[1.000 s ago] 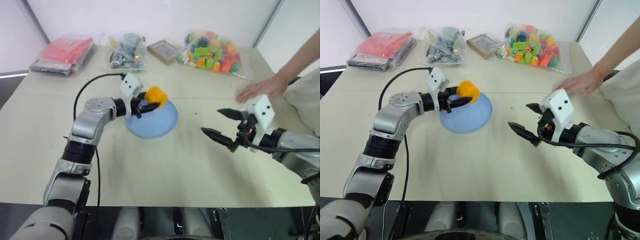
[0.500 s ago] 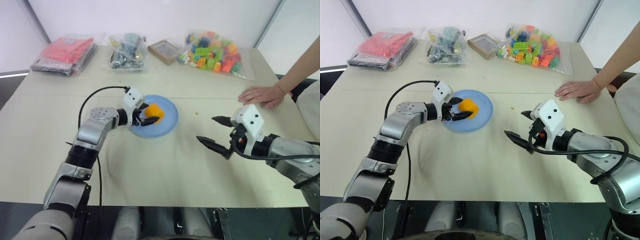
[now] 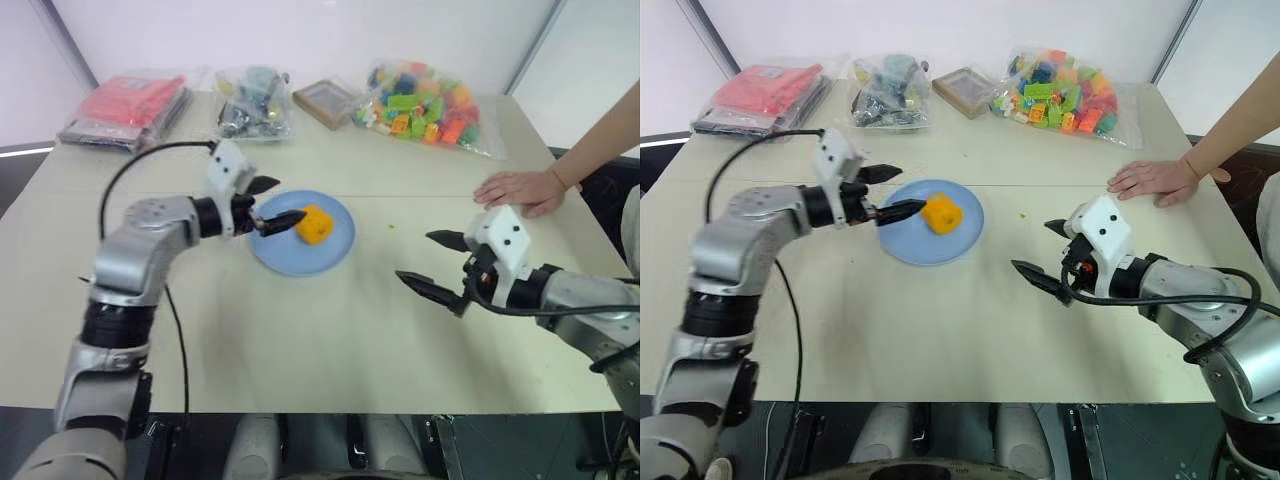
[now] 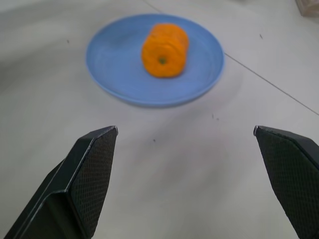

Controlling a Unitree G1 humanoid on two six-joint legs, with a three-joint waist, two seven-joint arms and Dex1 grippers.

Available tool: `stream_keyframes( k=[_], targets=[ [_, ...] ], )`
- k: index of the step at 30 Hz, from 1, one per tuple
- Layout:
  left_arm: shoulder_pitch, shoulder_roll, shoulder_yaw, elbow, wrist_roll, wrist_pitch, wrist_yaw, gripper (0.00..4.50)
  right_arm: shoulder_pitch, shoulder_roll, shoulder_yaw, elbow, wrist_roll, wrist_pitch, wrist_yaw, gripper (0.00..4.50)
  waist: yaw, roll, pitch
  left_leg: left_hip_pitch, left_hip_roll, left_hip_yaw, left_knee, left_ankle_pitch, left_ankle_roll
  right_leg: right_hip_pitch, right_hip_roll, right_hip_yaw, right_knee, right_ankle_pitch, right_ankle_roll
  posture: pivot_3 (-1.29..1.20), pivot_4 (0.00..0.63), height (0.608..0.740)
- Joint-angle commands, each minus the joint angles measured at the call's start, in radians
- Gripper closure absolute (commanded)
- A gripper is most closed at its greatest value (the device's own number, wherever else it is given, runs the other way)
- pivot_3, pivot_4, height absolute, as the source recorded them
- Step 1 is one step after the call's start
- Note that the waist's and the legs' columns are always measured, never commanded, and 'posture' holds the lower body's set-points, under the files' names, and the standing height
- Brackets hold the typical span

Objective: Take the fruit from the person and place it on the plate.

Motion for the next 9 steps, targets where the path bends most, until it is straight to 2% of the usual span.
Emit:
stream_keyframes(
  k=[1, 5, 9],
  targets=[
    [0.050, 0.049, 0.055, -0.145, -0.059, 0.089, 0.028, 0.05, -0.011, -0.007, -0.021, -0.002, -0.013, -0.031, 0.019, 0.00, 0.001, 0.000, 0.000, 0.000, 0.000, 0.000, 0.000, 0.000, 0.000, 0.000, 0.000, 0.000, 0.000, 0.000, 0.000, 0.00, 0.150, 0.731],
    [0.142, 0.130, 0.135, -0.241, -0.105, 0.182, 0.052, 0.05, -0.030, -0.009, -0.007, 0.020, -0.022, -0.044, 0.044, 0.00, 0.002, 0.000, 0.000, 0.000, 0.000, 0.000, 0.000, 0.000, 0.000, 0.000, 0.000, 0.000, 0.000, 0.000, 0.000, 0.00, 0.150, 0.731],
    [0.202, 0.170, 0.168, -0.258, -0.124, 0.170, 0.055, 0.05, -0.057, -0.011, 0.018, 0.052, -0.039, -0.061, 0.074, 0.00, 0.002, 0.000, 0.000, 0.000, 0.000, 0.000, 0.000, 0.000, 0.000, 0.000, 0.000, 0.000, 0.000, 0.000, 0.000, 0.00, 0.150, 0.731]
  ],
)
